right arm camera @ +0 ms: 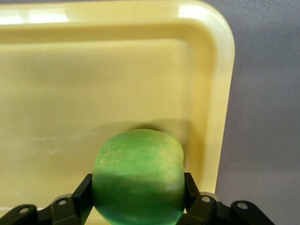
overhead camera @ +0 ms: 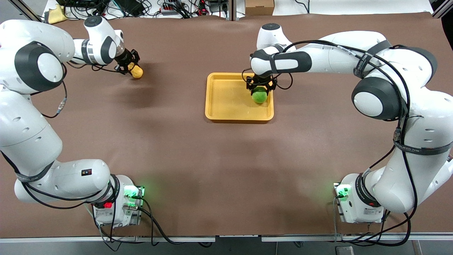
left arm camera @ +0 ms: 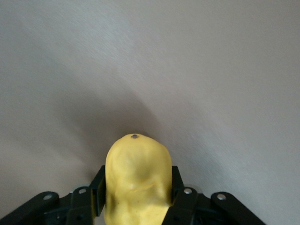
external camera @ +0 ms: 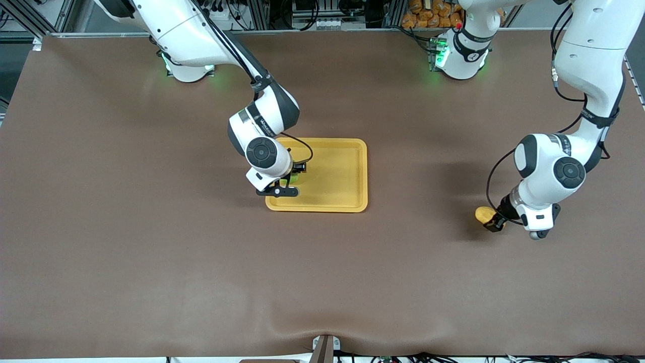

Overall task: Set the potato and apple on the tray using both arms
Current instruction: 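Lower the apple onto the tray and open the right gripper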

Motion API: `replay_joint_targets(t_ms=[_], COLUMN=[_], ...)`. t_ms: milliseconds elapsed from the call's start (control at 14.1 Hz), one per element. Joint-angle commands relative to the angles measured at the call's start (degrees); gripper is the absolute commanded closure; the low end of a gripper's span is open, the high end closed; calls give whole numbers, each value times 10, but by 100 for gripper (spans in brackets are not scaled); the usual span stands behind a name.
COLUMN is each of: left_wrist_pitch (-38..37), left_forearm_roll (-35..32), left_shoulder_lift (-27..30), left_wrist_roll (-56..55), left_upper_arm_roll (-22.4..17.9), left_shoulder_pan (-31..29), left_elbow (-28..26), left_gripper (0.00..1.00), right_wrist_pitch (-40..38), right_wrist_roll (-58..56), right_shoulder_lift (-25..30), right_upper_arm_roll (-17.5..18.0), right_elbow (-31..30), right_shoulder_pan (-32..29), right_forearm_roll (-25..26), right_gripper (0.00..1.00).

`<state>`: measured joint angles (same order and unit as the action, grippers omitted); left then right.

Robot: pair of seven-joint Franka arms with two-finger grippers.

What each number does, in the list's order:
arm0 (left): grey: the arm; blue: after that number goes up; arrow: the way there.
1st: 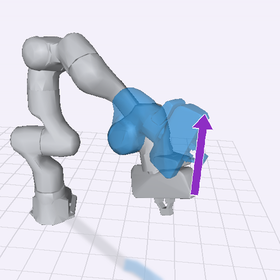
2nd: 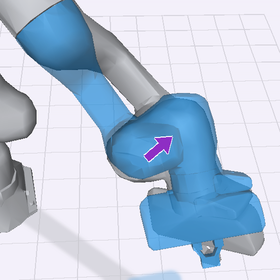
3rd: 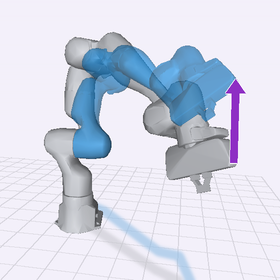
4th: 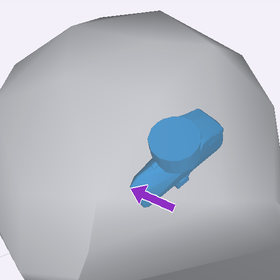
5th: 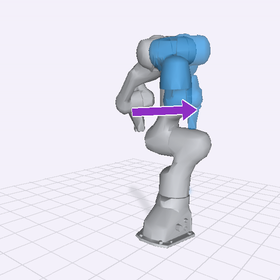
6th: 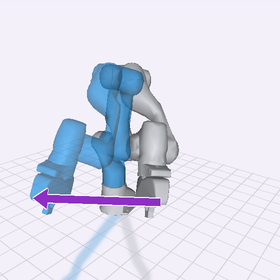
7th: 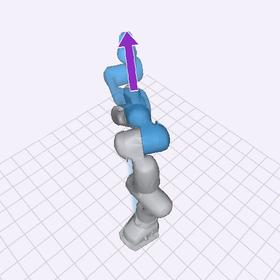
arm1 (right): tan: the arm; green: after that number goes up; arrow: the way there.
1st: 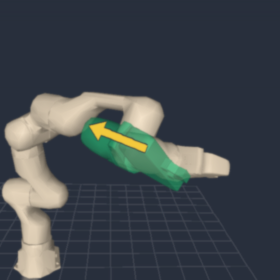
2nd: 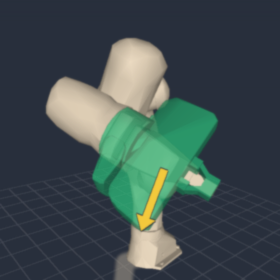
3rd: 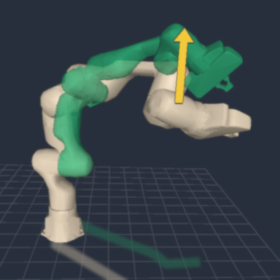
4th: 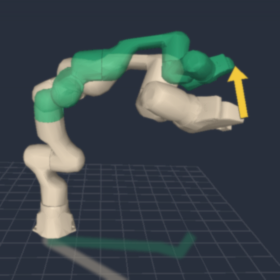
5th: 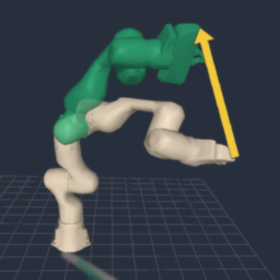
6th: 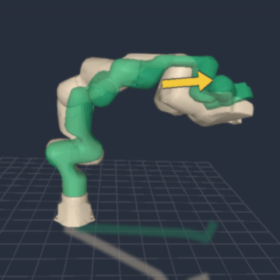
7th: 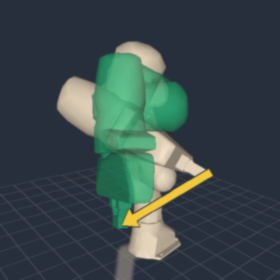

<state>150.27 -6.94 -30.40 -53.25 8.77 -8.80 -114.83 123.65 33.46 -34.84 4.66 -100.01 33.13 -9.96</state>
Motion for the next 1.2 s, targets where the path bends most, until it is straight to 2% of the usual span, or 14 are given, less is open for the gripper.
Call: replay_joint_targets(t_ms=[0,142,283,496,638,992,1134], left_wrist_pitch=[-9,-26,-34,-66,-109,-190,-210], left_forearm_roll=[-11,-11,-11,-11,-11,-11,-11], left_shoulder_lift=[17,20,25,29,29,28,28], left_wrist_roll=[-9,-11,-13,-7,-10,-12,-12], left_upper_arm_roll=[20,43,60,76,94,148,150], left_shoulder_pan=[-1,-1,0,0,-1,5,28], left_elbow=[0,6,9,27,50,104,123], left_gripper=[75,80,80,84,85,85,85], right_wrist_pitch=[3,-4,-17,-74,-117,-133,-135], right_wrist_roll=[11,12,32,35,31,-43,-71], right_shoulder_lift=[2,14,49,76,90,144,165], right_upper_arm_roll=[-3,-3,-4,-9,-9,-9,-9], right_elbow=[2,4,7,45,66,61,58], right_shoulder_pan=[4,3,-5,-31,-60,-165,-202], right_forearm_roll=[9,9,9,9,9,34,39], right_gripper=[0,0,0,0,0,0,0])
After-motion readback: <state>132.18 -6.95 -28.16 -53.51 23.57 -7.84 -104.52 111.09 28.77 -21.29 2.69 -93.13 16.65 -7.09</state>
